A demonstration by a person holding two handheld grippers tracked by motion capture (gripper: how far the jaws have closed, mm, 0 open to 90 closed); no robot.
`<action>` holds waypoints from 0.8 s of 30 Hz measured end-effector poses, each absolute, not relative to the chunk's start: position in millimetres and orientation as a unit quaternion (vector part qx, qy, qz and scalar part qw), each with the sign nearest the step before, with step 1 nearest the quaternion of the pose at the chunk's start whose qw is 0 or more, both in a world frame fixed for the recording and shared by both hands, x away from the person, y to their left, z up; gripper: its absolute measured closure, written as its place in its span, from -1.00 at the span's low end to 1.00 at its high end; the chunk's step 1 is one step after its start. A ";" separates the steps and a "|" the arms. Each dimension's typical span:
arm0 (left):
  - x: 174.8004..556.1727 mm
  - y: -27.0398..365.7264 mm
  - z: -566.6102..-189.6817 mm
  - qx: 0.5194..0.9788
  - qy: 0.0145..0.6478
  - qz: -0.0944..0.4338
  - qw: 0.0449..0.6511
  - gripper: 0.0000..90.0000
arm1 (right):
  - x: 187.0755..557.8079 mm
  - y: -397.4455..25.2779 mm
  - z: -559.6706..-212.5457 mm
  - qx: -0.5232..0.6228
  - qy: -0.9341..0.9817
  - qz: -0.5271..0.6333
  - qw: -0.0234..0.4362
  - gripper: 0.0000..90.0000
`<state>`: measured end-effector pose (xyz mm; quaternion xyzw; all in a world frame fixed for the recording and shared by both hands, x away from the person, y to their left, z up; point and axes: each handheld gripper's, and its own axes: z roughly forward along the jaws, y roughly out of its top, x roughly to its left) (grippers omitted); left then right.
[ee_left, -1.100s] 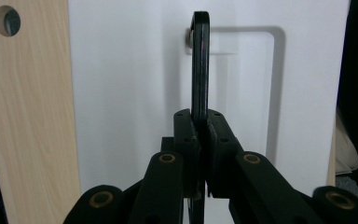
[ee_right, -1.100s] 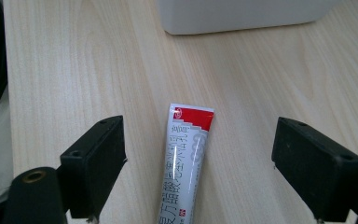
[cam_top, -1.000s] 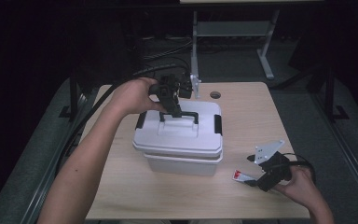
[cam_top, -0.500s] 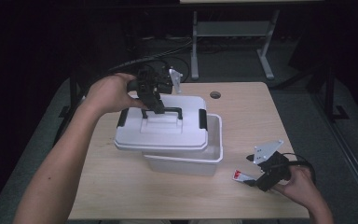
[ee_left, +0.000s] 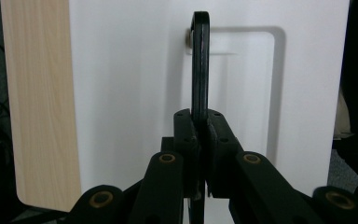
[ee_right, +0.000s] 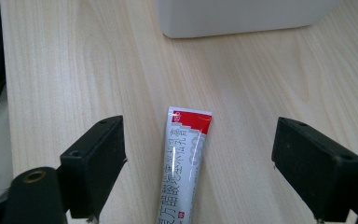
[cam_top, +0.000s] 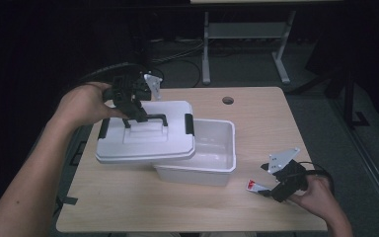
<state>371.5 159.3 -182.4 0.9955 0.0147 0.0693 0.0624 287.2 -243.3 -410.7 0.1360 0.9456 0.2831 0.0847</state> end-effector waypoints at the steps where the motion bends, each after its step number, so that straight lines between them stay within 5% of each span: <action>1: 370.8 162.9 -182.8 0.995 0.018 0.069 0.064 0.89 | 287.1 -243.3 -410.5 0.136 0.946 0.282 0.085 -0.62; 24: 355.7 235.2 -193.6 0.993 0.072 0.074 0.052 0.89 | 286.6 -241.5 -410.0 0.137 0.947 0.278 0.085 -0.63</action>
